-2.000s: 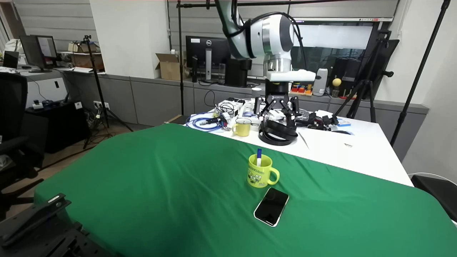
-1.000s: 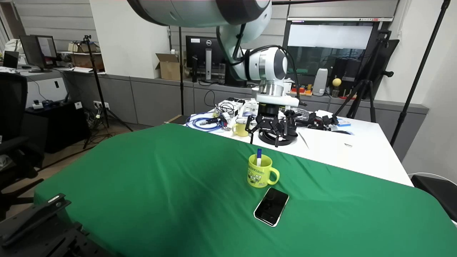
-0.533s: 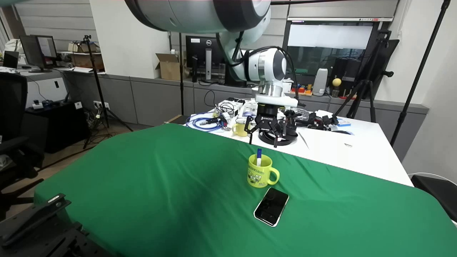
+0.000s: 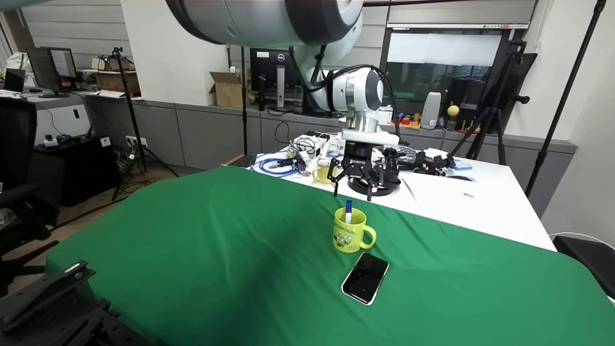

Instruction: Remove the blue marker from the yellow mug cup

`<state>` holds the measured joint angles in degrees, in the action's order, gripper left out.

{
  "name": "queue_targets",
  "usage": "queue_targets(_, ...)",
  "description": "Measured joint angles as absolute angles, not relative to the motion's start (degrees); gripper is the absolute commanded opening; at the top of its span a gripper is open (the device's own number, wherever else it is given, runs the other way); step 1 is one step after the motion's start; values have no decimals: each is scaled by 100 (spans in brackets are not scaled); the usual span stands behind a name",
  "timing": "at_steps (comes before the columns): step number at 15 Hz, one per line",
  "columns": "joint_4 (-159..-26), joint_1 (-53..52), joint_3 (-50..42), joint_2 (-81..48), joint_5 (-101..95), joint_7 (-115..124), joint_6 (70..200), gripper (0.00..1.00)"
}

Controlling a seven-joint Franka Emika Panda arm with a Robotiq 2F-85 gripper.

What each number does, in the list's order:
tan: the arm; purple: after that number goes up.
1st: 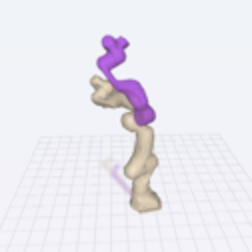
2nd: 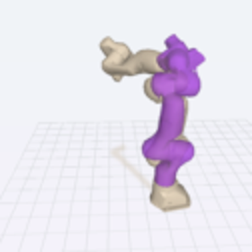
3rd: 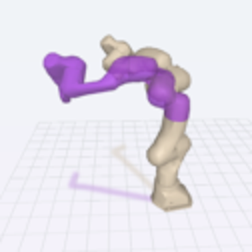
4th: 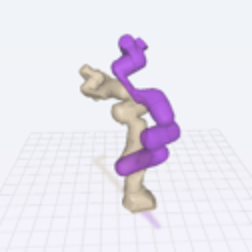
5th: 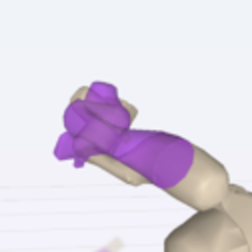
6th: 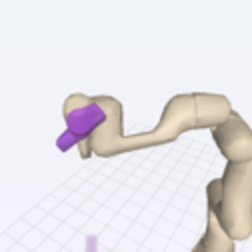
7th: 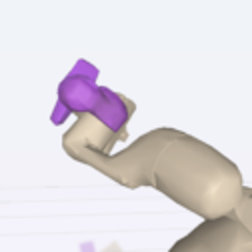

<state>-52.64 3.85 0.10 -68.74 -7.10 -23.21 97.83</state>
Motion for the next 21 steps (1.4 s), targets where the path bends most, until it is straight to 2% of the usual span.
queue_targets(16, -5252, 220, 10, -7049, -820, -2623, 10144, 100)
queue_targets(17, -5252, 212, 10, -7050, -820, -2629, 10193, 95)
queue_targets(18, -5252, 207, 10, -7050, -820, -2635, 10229, 73)
queue_targets(20, -5253, 201, 10, -7052, -820, -2663, 10273, 69)
queue_targets(21, -5253, 199, 10, -7054, -820, -2685, 10280, 61)
